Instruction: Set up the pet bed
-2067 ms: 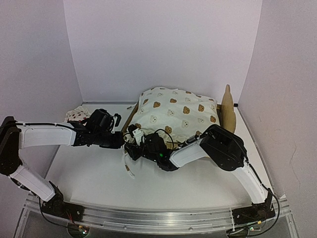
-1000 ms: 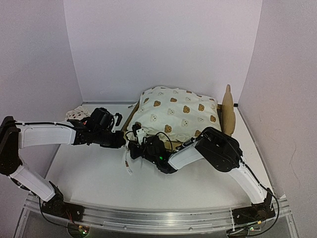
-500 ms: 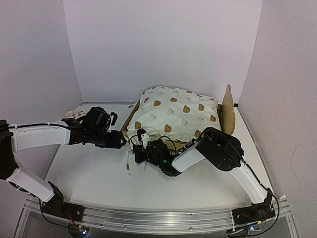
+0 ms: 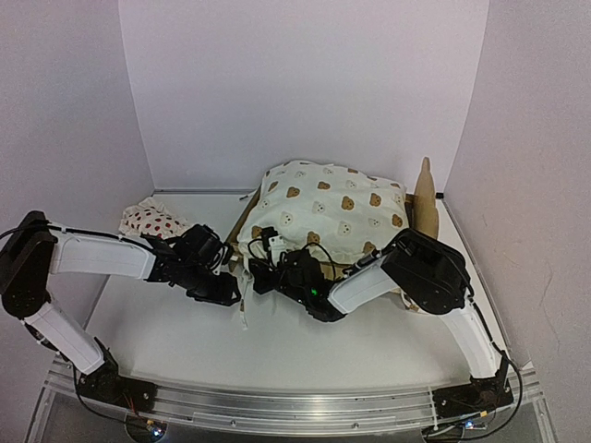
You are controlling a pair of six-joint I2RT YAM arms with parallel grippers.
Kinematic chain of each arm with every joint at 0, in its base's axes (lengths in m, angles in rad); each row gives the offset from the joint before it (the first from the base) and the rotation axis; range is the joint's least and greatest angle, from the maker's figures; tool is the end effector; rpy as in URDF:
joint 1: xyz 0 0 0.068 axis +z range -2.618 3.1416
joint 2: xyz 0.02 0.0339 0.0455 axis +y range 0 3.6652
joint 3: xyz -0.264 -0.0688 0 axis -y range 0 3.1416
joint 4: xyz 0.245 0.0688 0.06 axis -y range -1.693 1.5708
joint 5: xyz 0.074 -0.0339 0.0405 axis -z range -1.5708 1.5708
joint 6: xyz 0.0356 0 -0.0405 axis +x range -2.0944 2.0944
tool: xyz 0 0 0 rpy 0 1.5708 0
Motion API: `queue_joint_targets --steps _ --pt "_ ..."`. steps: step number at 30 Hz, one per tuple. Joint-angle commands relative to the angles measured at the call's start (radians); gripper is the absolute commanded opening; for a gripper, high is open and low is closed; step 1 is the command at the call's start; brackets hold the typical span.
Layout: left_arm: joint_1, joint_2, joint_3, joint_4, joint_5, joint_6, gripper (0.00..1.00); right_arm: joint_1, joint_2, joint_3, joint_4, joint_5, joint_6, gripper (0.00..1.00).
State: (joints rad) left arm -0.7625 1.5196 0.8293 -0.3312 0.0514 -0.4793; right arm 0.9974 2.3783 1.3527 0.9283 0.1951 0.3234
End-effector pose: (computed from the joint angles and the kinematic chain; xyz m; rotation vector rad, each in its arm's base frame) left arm 0.2090 -0.2022 0.1740 0.3976 2.6513 -0.4955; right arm 0.2757 0.4142 0.1071 -0.4267 1.6820 0.8283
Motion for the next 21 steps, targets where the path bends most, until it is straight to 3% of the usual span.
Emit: queue_joint_targets --steps 1,10,12,17,21 --pt "-0.037 0.061 0.040 0.043 0.003 -0.011 0.53 -0.008 -0.061 -0.008 0.035 0.009 0.018 0.00" --pt "-0.063 0.152 0.065 0.117 -0.023 -0.030 0.41 -0.008 -0.063 -0.004 0.032 0.005 0.023 0.00" --pt "-0.064 0.169 0.070 0.129 -0.030 -0.032 0.34 -0.009 -0.066 -0.004 0.032 0.005 0.024 0.00" --pt "-0.064 0.165 0.065 0.149 -0.067 -0.033 0.00 -0.009 -0.073 -0.016 0.032 0.006 0.025 0.00" --pt "-0.064 0.120 0.053 0.127 -0.136 -0.046 0.00 -0.008 -0.088 -0.037 0.032 0.009 0.022 0.00"
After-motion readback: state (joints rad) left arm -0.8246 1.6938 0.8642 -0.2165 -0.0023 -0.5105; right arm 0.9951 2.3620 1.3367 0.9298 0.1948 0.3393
